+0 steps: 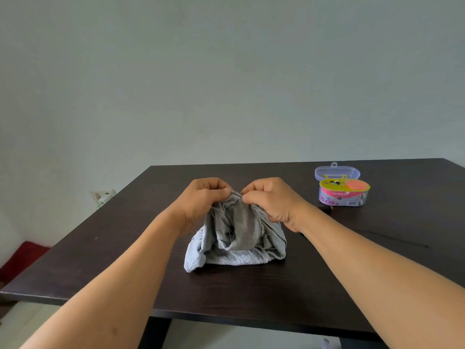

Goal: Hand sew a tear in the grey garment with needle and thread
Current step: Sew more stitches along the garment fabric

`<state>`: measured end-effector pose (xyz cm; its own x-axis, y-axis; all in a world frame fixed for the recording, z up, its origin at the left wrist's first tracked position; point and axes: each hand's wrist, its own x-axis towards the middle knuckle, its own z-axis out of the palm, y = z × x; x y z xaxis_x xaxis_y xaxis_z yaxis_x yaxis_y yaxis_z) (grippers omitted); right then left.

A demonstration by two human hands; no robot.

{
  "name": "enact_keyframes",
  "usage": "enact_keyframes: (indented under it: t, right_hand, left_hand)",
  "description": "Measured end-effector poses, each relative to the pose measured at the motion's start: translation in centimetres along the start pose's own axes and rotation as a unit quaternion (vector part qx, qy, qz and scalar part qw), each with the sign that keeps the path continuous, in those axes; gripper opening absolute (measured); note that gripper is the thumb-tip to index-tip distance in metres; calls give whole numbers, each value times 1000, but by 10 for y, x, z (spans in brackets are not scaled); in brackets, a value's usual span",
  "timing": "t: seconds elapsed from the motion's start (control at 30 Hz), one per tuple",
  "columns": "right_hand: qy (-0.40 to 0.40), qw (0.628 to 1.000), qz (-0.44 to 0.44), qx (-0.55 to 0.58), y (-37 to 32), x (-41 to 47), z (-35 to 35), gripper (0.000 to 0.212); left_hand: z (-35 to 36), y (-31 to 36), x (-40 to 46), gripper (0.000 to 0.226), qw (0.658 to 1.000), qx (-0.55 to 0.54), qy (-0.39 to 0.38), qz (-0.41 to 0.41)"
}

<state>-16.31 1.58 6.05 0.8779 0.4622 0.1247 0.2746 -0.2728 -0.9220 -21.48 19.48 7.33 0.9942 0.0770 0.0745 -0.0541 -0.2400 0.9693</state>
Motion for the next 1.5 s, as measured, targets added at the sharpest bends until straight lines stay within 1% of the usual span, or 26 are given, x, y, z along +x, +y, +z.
enact_keyframes:
  t: [0.07, 0.13, 0.23, 0.33, 0.37, 0.47, 0.53, 0.63, 0.73, 0.87, 0.93, 1.07, 1.1, 1.2, 1.33, 1.43, 1.5]
  right_hand:
    - [-1, 999, -31, -30, 4, -1, 4, 6]
    - [13, 997, -42, -61, 8, 0, 6, 8]
    - [36, 996, -53, -68, 8, 1, 7, 10]
    - [50, 994, -68, -69, 6, 3, 8, 11]
    - [51, 994, -72, -71, 5, 3, 8, 12]
    - [42, 993, -81, -77, 1, 6, 10, 15]
    - [39, 992, -84, -81, -3, 8, 11, 17]
    - [23, 993, -64, -100, -5, 12, 12, 19]
    - [8, 994, -34, -100, -2, 12, 14, 18]
    - [-3, 996, -16, -90, 1, 9, 16, 17]
    - [-3, 996, -9, -85, 0, 7, 14, 15]
    - [-23, 998, 47, -32, -4, 3, 7, 13]
    - [-18, 998, 49, -43, -3, 3, 6, 15]
    - [15, 993, 11, -119, -2, -2, 6, 17]
    - [52, 987, -63, -136, -5, -10, 8, 22]
    - [55, 984, -83, -147, -5, -13, 14, 22]
    - [67, 987, -83, -120, -2, -13, 19, 22]
  left_hand:
    - [0, -1, 0, 12, 1000, -16, 0, 6]
    - [-1, -2, -1, 15, 999, -35, 0, 1]
    - [-5, -7, -3, 21, 999, -32, -5, 0]
    - [-9, -16, -5, 6, 1000, -16, -7, 8]
    - [-10, -19, -6, 11, 1000, -8, -6, 11]
    - [-12, -23, -7, 4, 1000, 16, 2, 25]
    - [-14, -21, -6, 5, 999, 21, 9, 28]
    - [-14, -18, -3, 12, 1000, -6, -1, 9]
    - [-10, -19, -2, 14, 1000, -2, -2, -12]
    - [-5, -24, 0, 11, 1000, 6, 4, -21]
    - [-4, -25, 2, 12, 1000, 8, 3, -29]
    - [1, -23, 5, 18, 999, -1, 21, -46]
    - [2, -21, 6, 19, 998, -7, 26, -49]
    - [5, -17, 8, 18, 998, -19, 43, -48]
    - [6, -13, 8, 18, 997, -11, 69, -41]
    - [8, -11, 9, 20, 996, -16, 79, -38]
    - [9, -10, 9, 20, 996, -15, 79, -36]
